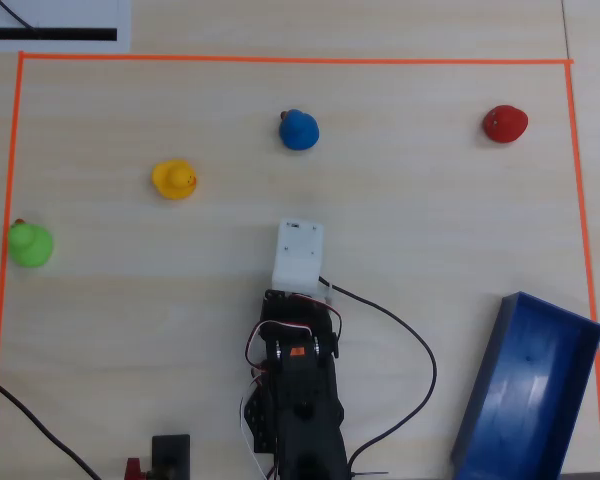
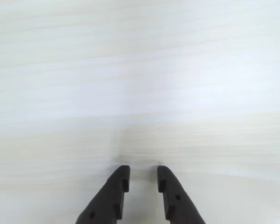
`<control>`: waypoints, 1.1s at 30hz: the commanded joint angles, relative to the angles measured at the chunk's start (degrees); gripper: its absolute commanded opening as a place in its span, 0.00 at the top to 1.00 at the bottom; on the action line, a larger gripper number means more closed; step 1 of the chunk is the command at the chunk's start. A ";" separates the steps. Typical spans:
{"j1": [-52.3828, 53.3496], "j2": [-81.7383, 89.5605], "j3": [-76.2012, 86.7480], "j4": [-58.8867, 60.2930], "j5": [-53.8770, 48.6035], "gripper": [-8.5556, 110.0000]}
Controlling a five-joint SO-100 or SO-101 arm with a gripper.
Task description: Grasp green duck and put it into box.
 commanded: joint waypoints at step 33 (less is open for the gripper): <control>-0.53 0.00 -0.44 1.41 0.09 0.93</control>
